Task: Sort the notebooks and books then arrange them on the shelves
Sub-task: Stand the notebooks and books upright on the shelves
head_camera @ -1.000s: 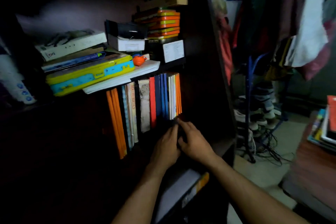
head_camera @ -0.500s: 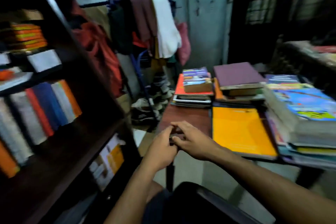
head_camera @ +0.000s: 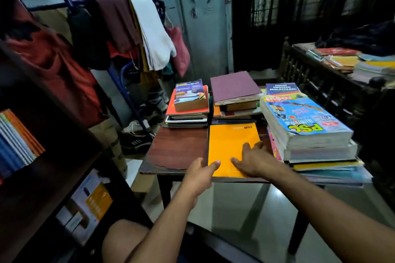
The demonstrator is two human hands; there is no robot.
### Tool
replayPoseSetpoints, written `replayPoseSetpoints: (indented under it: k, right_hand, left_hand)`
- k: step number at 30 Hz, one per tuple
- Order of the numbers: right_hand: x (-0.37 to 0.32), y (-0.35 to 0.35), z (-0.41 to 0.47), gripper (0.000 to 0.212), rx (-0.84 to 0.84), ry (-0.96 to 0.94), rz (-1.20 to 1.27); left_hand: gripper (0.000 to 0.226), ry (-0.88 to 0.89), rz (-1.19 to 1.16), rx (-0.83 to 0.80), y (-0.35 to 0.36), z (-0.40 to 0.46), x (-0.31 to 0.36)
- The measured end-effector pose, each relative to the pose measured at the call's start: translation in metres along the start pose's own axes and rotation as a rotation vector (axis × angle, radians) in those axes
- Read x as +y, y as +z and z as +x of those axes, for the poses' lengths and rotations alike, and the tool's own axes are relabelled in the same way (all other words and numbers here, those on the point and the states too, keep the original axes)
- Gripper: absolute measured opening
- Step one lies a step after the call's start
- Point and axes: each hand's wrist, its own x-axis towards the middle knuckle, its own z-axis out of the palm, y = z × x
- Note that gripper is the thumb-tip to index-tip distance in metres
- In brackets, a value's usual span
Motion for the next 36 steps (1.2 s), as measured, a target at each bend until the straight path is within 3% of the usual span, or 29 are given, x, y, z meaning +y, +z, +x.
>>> replayPoseSetpoints:
  k: [2, 7, 13, 17, 20, 26, 28, 32, 36]
  right_hand:
    - [-0.001, -0.003, 0.002, 0.091, -0.016, -0.02, 0.005]
    - [-0.009, -0.006, -0.01, 0.078, -0.032, -0.142, 0.043]
    - [-0.051, 0.021, -0.023, 0.074, -0.042, -0.325, 0.131]
    - [-0.113, 0.029, -0.034, 0.066, -0.054, -0.515, 0.285]
    - [-0.178, 0.028, -0.048, 0.063, 0.057, -0.7, 0.355]
    - [-0.306, 0.029, -0.074, 0.063, 0.055, -0.953, 0.36]
    - [-0.338, 0.041, -0.078, 0.067, 0.008, -1.009, 0.29]
    - [-0.387, 0.09, -0.076, 0.104, -0.112, -1.121, -0.085]
    - [-0.396, 0.124, -0.065, 0.11, -0.093, -1.188, -0.147]
  left_hand:
    - [0.062, -0.065, -0.111, -0.002, 0.005, 0.004, 0.0]
    - [0.058, -0.194, -0.24, 0.023, -0.007, -0.005, -0.002]
    - [0.026, -0.118, -0.442, 0.129, -0.05, -0.036, -0.032]
    - [0.021, 0.037, -0.437, 0.331, -0.12, -0.063, -0.044]
    - [0.018, 0.079, -0.466, 0.468, -0.189, -0.086, -0.051]
    - [0.051, 0.161, -0.569, 0.59, -0.303, -0.126, -0.076]
    - [0.05, 0.164, -0.558, 0.65, -0.329, -0.13, -0.093]
    - [0.053, 0.021, -0.321, 0.728, -0.369, -0.134, -0.136]
    - [0.062, -0.16, 0.491, 0.851, -0.398, -0.139, -0.159]
